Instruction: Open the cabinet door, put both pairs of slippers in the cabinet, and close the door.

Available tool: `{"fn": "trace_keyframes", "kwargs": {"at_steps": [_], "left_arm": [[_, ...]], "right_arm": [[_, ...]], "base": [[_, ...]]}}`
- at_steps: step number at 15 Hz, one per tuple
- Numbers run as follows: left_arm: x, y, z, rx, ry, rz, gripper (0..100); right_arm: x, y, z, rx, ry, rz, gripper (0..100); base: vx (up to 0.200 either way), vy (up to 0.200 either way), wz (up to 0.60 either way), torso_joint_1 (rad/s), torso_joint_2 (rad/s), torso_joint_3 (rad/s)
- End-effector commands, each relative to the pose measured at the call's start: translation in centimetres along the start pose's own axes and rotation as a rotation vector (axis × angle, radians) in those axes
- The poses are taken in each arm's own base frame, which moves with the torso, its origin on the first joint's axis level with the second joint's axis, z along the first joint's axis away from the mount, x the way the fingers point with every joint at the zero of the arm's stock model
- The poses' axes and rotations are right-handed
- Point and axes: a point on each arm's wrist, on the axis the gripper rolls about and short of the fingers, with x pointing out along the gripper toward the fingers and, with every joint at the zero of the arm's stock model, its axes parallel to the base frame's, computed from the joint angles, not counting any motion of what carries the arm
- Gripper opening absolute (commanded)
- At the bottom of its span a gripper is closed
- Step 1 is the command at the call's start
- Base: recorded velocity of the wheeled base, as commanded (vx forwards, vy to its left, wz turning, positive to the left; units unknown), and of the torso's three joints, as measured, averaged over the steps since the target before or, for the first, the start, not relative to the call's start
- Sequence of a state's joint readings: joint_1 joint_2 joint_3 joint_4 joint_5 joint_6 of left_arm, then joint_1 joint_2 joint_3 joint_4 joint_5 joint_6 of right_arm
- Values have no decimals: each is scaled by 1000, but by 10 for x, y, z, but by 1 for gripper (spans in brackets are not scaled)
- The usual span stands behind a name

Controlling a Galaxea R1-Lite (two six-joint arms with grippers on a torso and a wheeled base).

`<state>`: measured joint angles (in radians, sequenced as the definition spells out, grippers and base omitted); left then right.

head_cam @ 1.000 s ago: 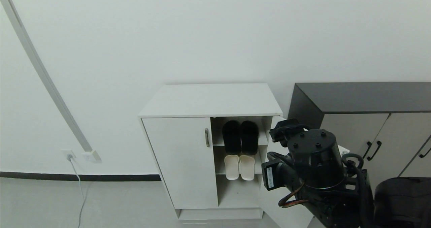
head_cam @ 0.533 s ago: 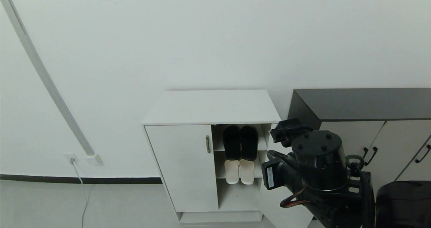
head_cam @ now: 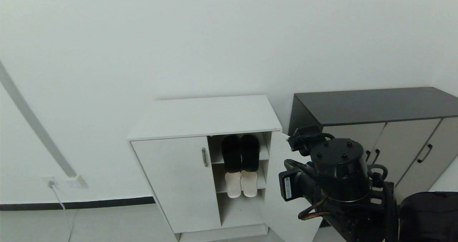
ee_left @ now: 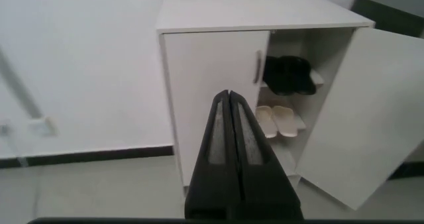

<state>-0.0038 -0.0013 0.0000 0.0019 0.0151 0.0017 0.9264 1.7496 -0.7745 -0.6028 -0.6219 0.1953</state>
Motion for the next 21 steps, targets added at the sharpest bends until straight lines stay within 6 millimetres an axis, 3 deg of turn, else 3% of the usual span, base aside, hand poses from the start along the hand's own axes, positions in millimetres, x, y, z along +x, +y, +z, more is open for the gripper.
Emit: {"fn": "trace_keyframes", "kwargs": {"at_steps": [1, 6, 13, 16, 21], "left_arm": [[0, 0, 0, -2, 1, 1, 0], [0, 0, 0, 0, 1, 1, 0], [0, 0, 0, 0, 1, 1, 0], [0, 0, 0, 0, 1, 1, 0], [0, 0, 0, -2, 1, 3, 0]], "right_arm": [[1, -1, 0, 1, -1, -3, 0], [1, -2, 0, 3, -2, -8, 0], [11, -13, 1, 8, -3, -50, 0], [48, -33, 4, 39, 10, -128, 0], [114, -77, 29, 110, -26, -141, 0]], "base": [[0, 0, -600, 7, 2, -7], [0, 0, -240, 42, -99, -50], [-171, 0, 0, 6, -10, -5], [0, 0, 0, 0, 0, 0], [0, 0, 0, 0, 0, 0]]}}
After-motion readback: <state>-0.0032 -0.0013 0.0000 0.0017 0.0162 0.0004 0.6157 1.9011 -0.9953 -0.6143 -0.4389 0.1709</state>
